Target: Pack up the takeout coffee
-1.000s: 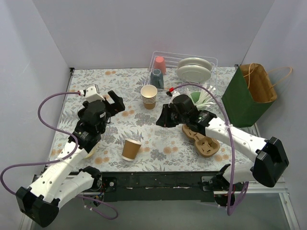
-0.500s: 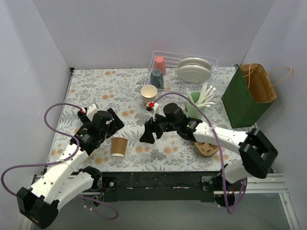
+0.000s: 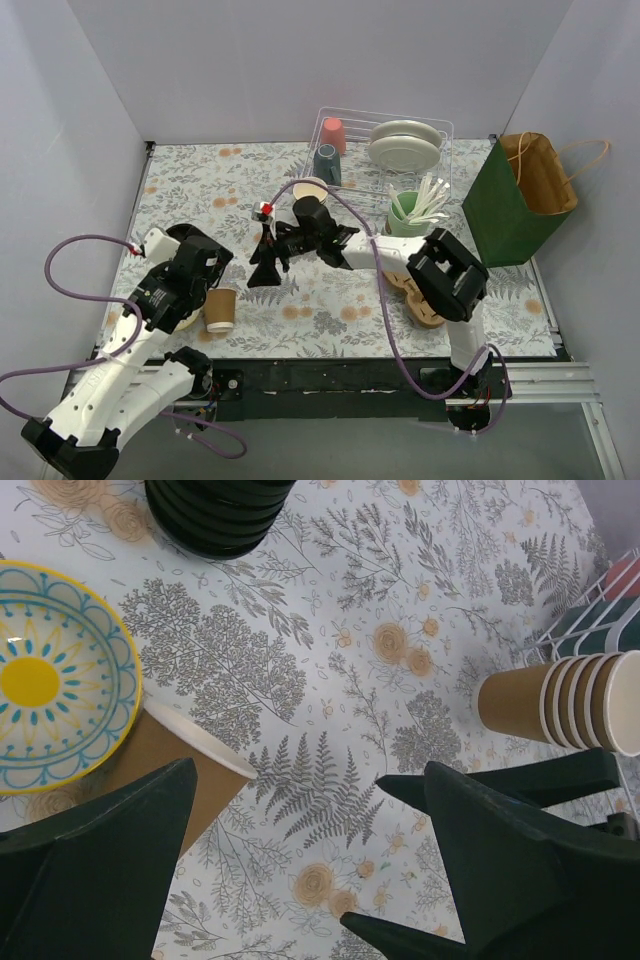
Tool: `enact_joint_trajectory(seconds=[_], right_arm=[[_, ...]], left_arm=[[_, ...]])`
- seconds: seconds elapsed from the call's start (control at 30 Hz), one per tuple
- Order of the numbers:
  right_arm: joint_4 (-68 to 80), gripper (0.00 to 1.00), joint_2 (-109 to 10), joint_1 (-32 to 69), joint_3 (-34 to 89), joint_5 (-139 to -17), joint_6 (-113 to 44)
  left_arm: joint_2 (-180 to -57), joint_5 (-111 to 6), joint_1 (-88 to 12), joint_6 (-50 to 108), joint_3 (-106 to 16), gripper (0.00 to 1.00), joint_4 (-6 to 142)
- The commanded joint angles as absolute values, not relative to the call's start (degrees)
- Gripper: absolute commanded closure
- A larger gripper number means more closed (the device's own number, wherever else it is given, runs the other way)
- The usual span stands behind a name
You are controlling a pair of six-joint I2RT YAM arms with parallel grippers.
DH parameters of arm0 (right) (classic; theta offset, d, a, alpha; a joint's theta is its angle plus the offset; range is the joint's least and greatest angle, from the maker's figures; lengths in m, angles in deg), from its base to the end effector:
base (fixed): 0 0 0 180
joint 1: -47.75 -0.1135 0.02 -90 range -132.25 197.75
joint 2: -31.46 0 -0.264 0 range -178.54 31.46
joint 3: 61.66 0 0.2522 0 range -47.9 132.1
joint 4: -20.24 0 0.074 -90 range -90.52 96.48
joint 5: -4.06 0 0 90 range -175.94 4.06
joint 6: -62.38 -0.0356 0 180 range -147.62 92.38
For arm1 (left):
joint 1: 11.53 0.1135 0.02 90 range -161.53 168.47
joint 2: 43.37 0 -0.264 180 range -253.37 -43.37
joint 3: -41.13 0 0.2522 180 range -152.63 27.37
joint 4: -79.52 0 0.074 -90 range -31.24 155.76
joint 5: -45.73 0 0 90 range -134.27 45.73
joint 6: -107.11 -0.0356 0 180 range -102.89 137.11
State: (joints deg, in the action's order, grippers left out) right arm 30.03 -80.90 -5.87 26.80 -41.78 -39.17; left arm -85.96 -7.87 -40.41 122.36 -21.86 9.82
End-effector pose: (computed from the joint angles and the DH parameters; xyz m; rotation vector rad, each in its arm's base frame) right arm 0.2455 0.3750 0.2312 -1.2562 1.5743 1.4627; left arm 0.1231 -0.0438 0.3022 -1.6101 1.6024 -0.4813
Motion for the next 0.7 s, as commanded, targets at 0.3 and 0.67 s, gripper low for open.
enact_joint_trajectory(seconds=[0.3, 0.67], right_arm=[[50.51, 0.11, -96.94, -9.46, 39.81, -31.71, -46.78], [48.41, 0.22, -102.75, -10.87, 44.65, -29.07, -46.52]], left_arm=[[-75.54, -7.36, -40.45, 115.55, -25.01, 0.02, 11.01], [-73.16, -7.80, -40.45, 113.26, -25.10, 0.02, 11.18]])
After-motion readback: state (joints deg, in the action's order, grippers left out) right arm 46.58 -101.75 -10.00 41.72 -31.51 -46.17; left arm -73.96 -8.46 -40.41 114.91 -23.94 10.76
